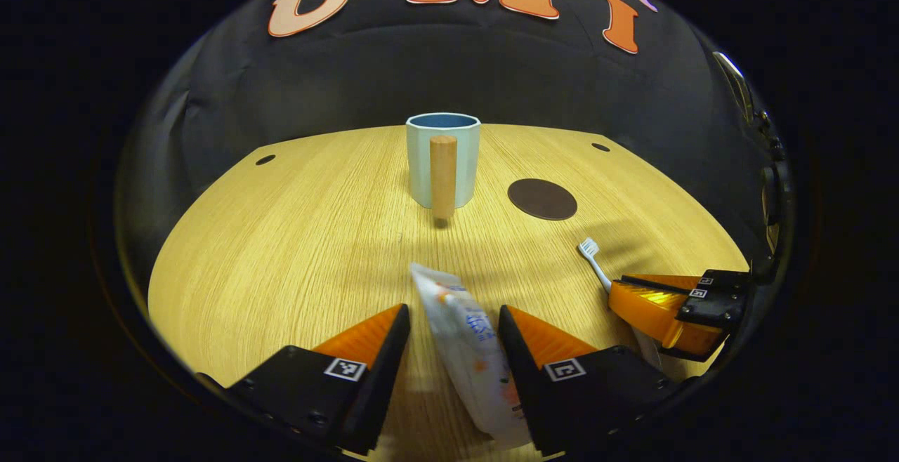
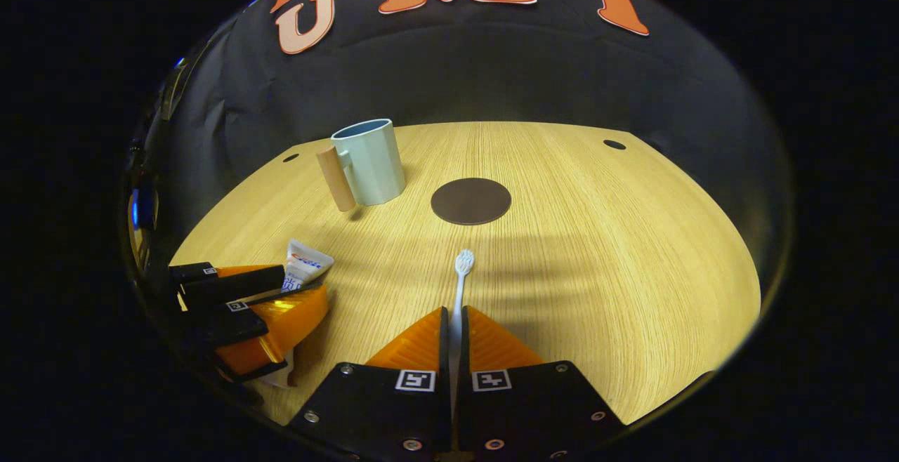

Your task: Put the toothbrush and toothpaste on the desktop into the cup, then pick up the cup and place it on the coaster on the desktop.

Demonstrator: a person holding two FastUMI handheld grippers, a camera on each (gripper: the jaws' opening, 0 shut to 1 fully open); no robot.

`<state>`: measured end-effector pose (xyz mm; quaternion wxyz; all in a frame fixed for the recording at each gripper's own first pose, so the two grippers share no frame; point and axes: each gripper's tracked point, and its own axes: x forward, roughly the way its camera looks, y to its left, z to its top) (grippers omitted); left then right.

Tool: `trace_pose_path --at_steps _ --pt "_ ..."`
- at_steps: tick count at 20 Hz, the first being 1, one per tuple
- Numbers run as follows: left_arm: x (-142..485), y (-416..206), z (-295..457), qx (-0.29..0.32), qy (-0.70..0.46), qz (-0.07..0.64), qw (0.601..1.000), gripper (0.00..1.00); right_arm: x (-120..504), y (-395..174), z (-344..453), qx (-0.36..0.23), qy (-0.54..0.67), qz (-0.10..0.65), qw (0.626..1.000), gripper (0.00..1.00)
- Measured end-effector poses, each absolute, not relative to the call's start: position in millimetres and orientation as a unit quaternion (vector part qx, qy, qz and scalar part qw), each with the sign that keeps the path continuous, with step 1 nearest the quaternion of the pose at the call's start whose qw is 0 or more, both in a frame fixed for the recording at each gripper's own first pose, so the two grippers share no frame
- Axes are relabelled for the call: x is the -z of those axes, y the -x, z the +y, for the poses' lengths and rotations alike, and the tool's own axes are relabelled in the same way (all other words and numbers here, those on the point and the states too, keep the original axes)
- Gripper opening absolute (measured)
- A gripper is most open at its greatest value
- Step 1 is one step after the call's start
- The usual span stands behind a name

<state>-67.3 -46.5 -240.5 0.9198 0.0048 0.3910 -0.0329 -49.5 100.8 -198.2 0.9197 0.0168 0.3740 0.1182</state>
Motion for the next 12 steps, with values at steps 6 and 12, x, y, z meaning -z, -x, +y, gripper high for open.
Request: trace_pose_path --at_steps 6,12 --pt "242 60 -40 0.010 0.022 0.394 0.919 0.22 190 48 101 -0.133 -0.025 0.365 0.921 0.05" --pt "231 54 -43 0.029 0.034 0.371 0.928 0.16 167 40 108 -0.153 -0.045 0.335 0.929 0.05"
